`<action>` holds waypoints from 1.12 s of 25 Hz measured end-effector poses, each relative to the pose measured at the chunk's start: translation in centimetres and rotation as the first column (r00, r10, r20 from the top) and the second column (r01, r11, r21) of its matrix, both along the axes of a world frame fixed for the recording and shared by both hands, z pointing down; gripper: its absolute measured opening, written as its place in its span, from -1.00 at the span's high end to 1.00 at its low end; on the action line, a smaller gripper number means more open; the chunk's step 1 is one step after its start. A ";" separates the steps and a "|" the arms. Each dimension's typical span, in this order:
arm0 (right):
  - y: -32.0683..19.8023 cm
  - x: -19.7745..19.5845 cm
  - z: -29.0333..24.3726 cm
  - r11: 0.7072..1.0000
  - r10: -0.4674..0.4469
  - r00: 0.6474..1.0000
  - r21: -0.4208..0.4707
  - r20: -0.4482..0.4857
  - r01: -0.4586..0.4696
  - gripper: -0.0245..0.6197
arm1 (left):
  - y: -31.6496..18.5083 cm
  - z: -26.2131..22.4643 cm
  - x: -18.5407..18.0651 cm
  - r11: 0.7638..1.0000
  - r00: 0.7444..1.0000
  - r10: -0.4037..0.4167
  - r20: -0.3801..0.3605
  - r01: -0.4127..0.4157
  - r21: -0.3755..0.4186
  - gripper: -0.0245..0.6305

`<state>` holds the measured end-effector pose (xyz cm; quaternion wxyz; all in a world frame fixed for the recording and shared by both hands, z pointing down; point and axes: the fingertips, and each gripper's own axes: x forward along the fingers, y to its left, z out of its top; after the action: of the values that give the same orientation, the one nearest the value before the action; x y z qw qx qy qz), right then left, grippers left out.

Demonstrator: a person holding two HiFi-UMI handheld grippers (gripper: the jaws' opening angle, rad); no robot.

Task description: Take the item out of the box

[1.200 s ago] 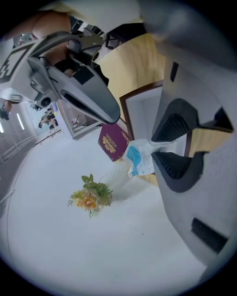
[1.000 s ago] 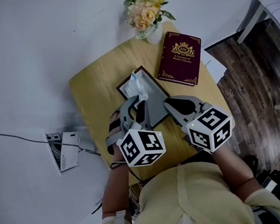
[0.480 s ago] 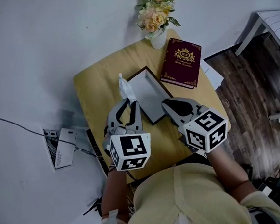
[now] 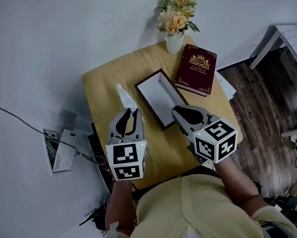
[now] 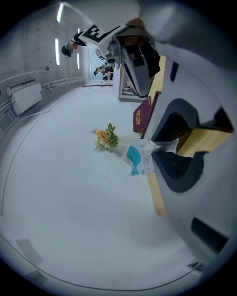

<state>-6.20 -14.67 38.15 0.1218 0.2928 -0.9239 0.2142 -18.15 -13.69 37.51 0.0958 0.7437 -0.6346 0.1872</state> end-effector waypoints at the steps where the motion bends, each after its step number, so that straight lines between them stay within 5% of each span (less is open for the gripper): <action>1: 0.1 -0.1 0.0 1.000 0.000 1.000 0.000 0.000 0.000 0.82 | 0.2 0.2 -0.1 1.000 1.000 -0.007 -0.025 0.007 -0.005 0.67; 14: 1.4 -0.7 0.7 1.000 -0.027 1.000 -0.014 -0.006 0.027 0.82 | 2.0 2.5 0.8 0.998 0.961 -0.032 -0.275 0.015 -0.061 0.67; 28: 1.2 0.5 1.3 0.999 0.016 1.000 -0.037 -0.001 -0.016 0.83 | 2.3 3.0 2.2 0.997 0.971 -0.008 -0.241 -0.012 -0.081 0.67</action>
<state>-5.73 -13.43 39.47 0.1257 0.2981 -0.9173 0.2320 -15.95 -11.40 40.52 0.2022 0.7568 -0.6095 0.1216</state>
